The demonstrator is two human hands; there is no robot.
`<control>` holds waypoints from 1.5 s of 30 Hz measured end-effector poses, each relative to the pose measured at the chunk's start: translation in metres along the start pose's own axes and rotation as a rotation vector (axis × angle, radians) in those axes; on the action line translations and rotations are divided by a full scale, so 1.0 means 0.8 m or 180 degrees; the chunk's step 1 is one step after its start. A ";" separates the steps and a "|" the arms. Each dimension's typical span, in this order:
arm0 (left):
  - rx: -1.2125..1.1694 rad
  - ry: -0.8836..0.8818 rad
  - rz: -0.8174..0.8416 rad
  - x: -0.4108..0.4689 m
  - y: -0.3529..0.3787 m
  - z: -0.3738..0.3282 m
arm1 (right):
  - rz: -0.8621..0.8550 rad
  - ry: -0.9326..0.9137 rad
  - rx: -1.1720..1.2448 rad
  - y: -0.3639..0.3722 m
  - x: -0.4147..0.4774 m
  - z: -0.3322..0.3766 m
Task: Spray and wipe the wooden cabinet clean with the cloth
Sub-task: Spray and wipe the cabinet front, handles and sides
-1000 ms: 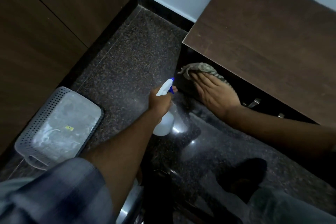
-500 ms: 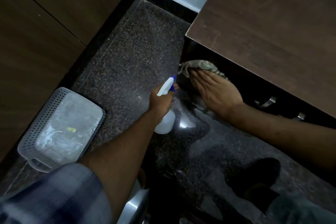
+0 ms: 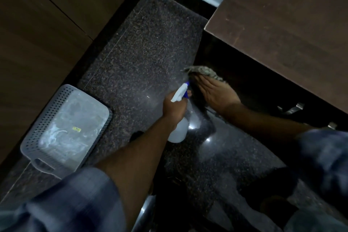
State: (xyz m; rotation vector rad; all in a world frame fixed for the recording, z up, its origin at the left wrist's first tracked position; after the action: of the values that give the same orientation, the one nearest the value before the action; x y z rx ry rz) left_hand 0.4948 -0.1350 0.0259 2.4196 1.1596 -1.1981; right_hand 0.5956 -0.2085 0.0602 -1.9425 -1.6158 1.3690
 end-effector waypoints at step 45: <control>0.0041 0.0074 -0.0076 0.040 0.015 -0.011 | 0.0603 -0.0369 -0.0334 0.045 -0.016 0.031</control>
State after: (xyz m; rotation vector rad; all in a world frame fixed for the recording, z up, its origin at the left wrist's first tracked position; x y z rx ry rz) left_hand 0.5202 -0.1212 0.0059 2.4420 1.1944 -1.1911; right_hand 0.5994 -0.2407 0.0278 -2.1620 -1.6190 1.5220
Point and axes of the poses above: each hand's wrist, its own x-axis towards the middle knuckle, its own y-axis out of the palm, z = x × y, the point moved 10 cm from there along x, towards the middle knuckle, and after that the axes turned 10 degrees about -y, right-handed, at the moved point
